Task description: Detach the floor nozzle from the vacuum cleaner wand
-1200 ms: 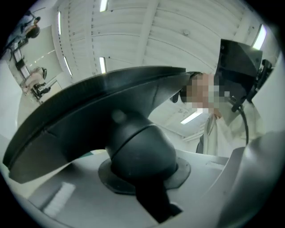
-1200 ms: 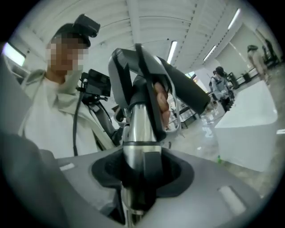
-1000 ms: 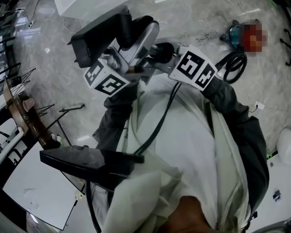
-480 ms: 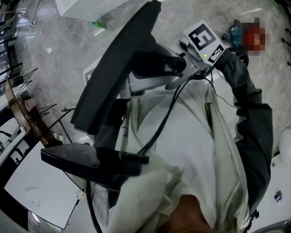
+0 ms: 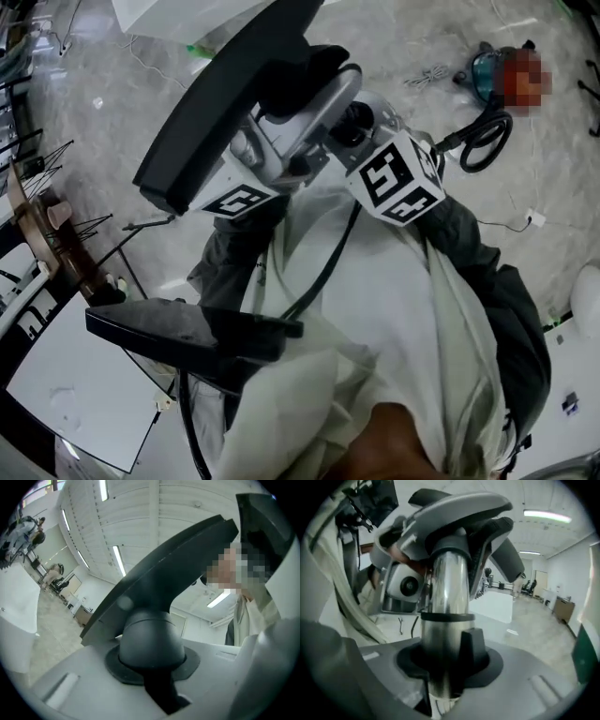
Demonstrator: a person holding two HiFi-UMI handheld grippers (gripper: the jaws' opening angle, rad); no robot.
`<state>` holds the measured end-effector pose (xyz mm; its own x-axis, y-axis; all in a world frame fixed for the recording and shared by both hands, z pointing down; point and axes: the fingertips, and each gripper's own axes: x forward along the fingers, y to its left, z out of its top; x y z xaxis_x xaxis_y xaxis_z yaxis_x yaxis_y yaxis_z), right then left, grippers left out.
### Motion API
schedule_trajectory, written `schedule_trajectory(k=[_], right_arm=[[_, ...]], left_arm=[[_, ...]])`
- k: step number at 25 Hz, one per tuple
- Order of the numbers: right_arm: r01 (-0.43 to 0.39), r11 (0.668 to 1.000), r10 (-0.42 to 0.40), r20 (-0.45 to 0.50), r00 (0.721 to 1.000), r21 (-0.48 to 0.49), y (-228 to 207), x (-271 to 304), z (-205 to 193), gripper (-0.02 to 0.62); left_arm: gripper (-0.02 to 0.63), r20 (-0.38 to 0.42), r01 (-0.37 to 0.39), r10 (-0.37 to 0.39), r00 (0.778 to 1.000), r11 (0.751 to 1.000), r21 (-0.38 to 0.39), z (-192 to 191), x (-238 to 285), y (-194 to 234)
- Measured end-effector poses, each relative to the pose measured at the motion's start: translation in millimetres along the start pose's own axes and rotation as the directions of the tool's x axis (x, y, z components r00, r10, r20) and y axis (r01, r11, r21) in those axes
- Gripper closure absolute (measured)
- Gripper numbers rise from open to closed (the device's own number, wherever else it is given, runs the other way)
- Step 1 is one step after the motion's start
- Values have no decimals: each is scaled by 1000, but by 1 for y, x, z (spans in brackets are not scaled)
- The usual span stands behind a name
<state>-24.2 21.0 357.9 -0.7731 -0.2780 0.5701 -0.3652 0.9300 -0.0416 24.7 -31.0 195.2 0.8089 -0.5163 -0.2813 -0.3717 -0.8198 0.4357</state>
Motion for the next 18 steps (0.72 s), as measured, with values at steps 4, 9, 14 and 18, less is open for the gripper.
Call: schedule_trajectory(k=[4, 9, 14, 18], right_arm=[[-84, 996, 84, 22, 996, -9, 10, -1, -2, 448], [-643, 756, 653, 198, 731, -122, 59, -42, 8, 456], [-910, 411, 901, 172, 398, -47, 70, -73, 1, 453], [-949, 314, 937, 167, 307, -20, 72, -74, -5, 451]], left_arm=[[528, -65, 13, -8, 998, 997, 74, -6, 4, -10], [508, -51, 79, -76, 996, 995, 65, -5, 2, -17], [505, -6, 131, -131, 991, 991, 28, -1, -1, -20], [504, 26, 185, -185, 982, 983, 7, 1, -4, -24]])
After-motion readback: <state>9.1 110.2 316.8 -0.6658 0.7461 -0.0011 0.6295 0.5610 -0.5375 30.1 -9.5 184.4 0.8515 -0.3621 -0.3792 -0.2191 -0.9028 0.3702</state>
